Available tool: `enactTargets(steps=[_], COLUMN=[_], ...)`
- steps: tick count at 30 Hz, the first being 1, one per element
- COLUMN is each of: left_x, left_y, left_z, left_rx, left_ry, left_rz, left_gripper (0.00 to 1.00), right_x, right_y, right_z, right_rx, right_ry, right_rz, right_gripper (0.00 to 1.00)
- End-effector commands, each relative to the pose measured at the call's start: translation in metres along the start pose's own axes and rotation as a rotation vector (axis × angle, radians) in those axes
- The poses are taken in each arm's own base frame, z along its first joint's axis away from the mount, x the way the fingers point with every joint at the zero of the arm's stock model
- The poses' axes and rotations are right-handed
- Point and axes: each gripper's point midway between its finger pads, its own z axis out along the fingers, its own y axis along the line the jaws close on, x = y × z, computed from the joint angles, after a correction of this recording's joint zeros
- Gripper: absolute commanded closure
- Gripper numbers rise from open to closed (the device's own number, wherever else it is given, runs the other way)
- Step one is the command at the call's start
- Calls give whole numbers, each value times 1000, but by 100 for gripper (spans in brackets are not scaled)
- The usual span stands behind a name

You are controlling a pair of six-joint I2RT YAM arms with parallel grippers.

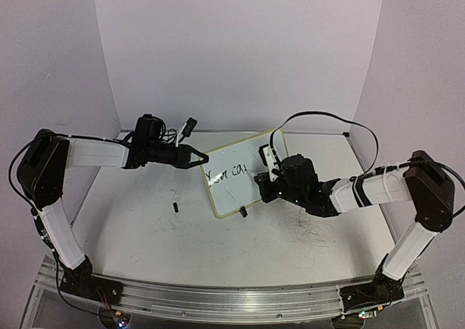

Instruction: Write a sentence on the whiteboard

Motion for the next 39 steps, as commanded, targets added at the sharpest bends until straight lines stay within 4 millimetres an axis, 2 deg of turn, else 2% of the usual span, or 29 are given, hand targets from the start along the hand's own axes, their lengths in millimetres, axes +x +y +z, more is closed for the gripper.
enactTargets(steps=[1, 8, 24, 32, 39], left_x=[-3, -2, -3, -3, -4], left_y=[-5, -6, -7, -7, -6], left_z=[-9, -10, -10, -10, -11], left_rx=[-9, -9, -7, -7, -12], left_ry=[-4, -4, -5, -5, -8], left_rz=[16, 17, 17, 17, 20], left_gripper=[100, 100, 100, 100, 100], right_x=[-3, -27, -42, -45, -35], right_y=[-2, -1, -6, -9, -14], right_z=[2, 3, 4, 4, 4], right_rx=[7, 11, 39, 55, 79], right_ry=[-11, -87, -128, -135, -105], right_rz=[10, 21, 34, 45, 52], right_gripper=[100, 100, 100, 100, 100])
